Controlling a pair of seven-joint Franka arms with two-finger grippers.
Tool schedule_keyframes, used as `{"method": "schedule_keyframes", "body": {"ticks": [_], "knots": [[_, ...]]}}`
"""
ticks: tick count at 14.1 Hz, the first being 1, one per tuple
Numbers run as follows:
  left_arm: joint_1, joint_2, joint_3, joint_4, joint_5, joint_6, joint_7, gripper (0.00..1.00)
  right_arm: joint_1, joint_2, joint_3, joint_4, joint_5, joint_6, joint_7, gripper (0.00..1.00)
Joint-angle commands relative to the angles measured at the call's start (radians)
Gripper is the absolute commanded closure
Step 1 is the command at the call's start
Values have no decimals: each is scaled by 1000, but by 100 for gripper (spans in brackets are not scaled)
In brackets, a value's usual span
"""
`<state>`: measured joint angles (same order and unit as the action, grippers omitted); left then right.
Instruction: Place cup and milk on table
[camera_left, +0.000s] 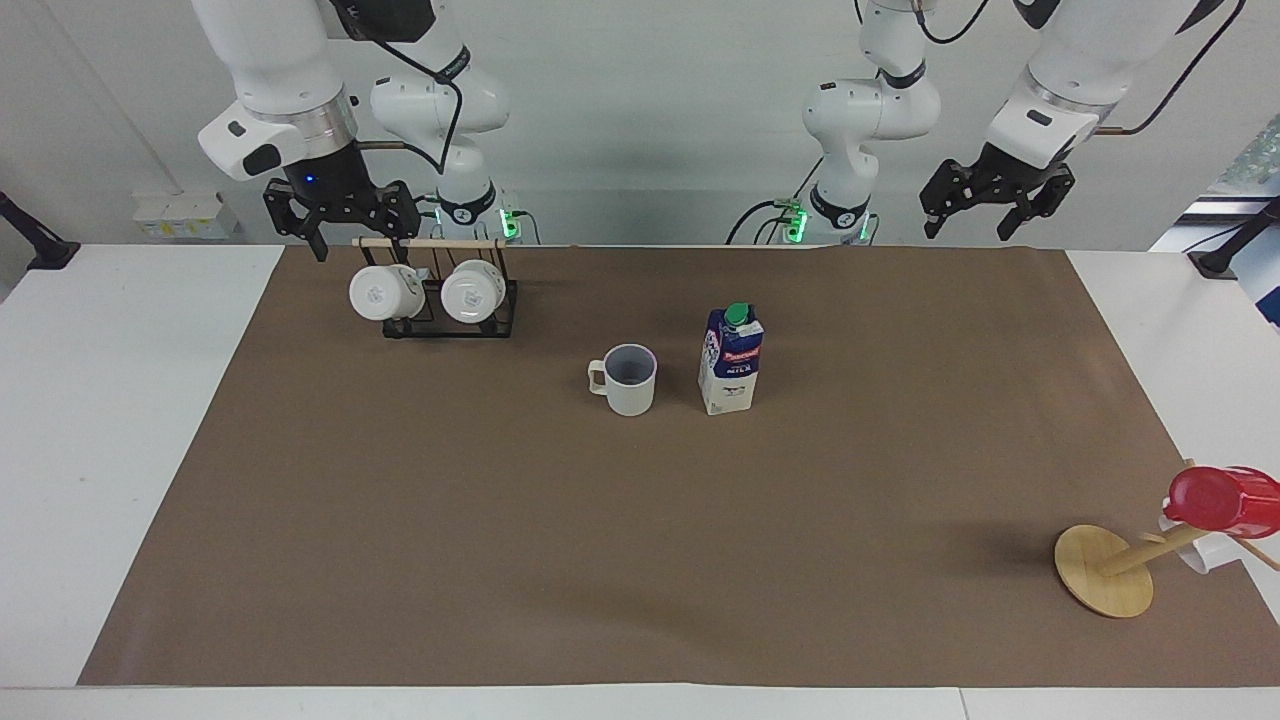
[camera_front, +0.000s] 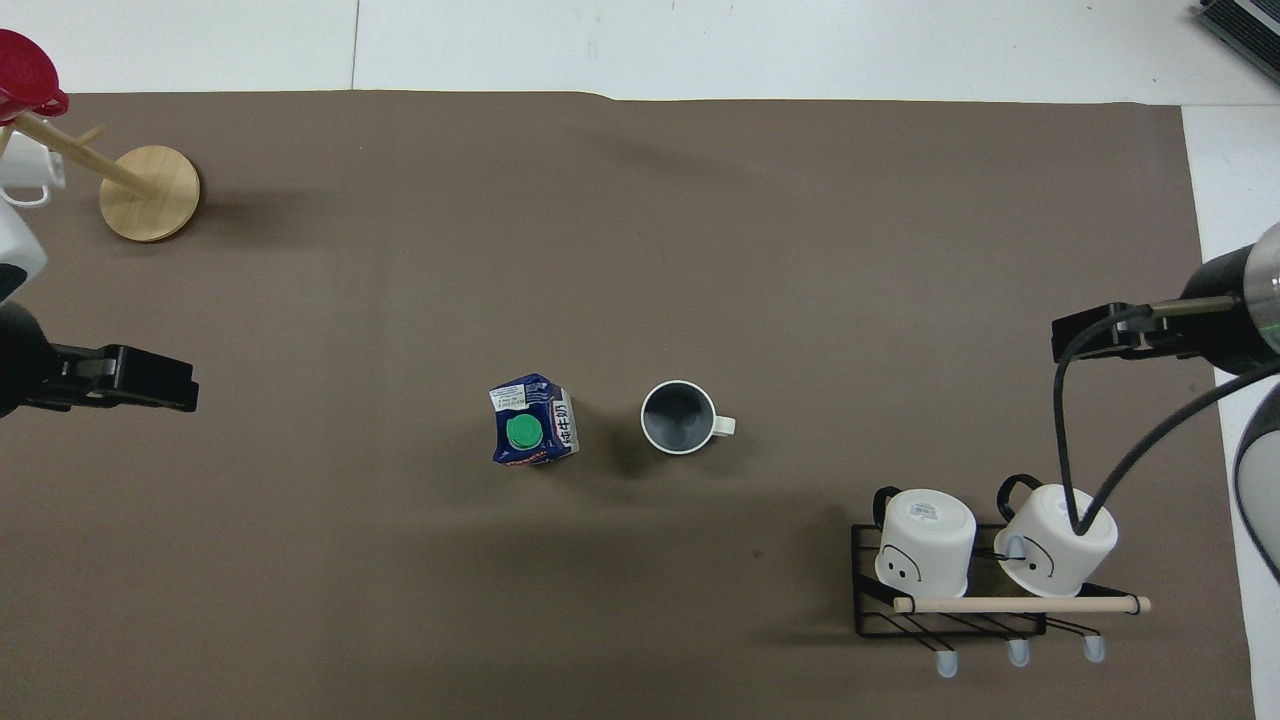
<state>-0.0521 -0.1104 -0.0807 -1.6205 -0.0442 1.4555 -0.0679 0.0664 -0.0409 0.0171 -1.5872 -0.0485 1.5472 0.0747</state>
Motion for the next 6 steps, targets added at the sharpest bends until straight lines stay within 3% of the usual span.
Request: {"method": "schedule_keyframes", "body": {"ticks": [1,6], "knots": [[12,1,-5,16,6,-11,2,0,-14,-4,4,6,7,-9,-19,0],[15,1,-4,16,6,-11,0,0,-14,-4,4,7,7,-7,-19,0]]}}
